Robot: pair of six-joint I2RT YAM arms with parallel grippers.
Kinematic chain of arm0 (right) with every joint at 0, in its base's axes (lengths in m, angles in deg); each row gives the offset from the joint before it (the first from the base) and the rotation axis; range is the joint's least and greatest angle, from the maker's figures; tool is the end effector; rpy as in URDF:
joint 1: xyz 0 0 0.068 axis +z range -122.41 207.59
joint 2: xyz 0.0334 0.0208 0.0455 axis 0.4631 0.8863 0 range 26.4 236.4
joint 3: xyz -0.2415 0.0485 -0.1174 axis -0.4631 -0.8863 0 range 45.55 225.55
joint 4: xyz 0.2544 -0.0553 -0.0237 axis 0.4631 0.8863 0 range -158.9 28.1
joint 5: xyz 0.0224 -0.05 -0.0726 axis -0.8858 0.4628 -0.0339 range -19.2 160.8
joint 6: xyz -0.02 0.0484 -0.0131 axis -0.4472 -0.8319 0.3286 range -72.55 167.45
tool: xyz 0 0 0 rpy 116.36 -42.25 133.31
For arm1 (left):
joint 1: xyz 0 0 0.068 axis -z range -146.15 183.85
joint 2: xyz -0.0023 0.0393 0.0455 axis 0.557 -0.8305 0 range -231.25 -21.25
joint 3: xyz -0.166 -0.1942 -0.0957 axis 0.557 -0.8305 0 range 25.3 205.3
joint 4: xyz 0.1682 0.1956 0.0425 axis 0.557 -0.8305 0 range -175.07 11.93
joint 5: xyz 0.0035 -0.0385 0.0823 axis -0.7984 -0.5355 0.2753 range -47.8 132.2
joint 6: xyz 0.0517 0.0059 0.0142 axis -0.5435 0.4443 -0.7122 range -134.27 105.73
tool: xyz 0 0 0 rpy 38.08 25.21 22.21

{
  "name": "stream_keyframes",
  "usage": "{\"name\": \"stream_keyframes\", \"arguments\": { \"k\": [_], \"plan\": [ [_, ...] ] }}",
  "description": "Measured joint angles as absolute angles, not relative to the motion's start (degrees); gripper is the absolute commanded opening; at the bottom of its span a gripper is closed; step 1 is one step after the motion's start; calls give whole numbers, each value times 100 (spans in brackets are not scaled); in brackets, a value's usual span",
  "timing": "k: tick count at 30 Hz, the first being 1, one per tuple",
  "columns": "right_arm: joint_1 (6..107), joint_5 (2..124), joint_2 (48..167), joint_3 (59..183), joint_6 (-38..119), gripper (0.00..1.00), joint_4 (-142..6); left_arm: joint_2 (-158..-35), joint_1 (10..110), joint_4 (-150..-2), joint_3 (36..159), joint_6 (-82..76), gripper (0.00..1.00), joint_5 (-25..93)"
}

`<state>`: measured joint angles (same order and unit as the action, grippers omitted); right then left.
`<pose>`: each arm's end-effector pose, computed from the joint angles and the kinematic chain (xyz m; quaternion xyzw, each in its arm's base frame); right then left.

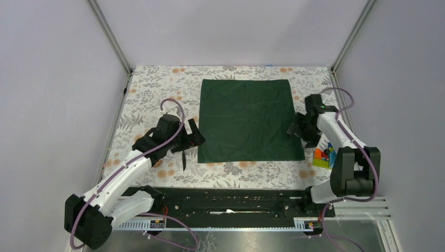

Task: Fold the napkin into a case and place the utensils inside
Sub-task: Pick up the flattened napkin from the center of the board.

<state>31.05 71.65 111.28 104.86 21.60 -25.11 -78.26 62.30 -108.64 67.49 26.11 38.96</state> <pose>0.2814 0.0164 0.2222 0.1923 0.9648 0.0383 0.1751 0.1795 -0.0996 0.2522 -0.0854 0.9209 -0.2360 0.2982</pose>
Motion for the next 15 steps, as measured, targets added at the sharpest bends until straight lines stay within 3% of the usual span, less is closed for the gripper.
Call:
{"name": "stream_keyframes", "arguments": {
  "k": [2,4,7,15],
  "plan": [
    [2591,7141,10933,10184,2029,70,-2505,-7561,6112,-10882,6747,2858,99,4046],
    [2218,7189,10791,9959,1896,66,-2500,-7297,5904,-10884,6743,3136,99,4153],
    [2128,7318,10693,9701,1653,46,-2498,-7061,5530,-10853,6658,3396,99,4105],
    [2126,7650,10710,9572,1297,50,-2537,-7321,5270,-10796,6398,3514,99,3655]
  ]
}}
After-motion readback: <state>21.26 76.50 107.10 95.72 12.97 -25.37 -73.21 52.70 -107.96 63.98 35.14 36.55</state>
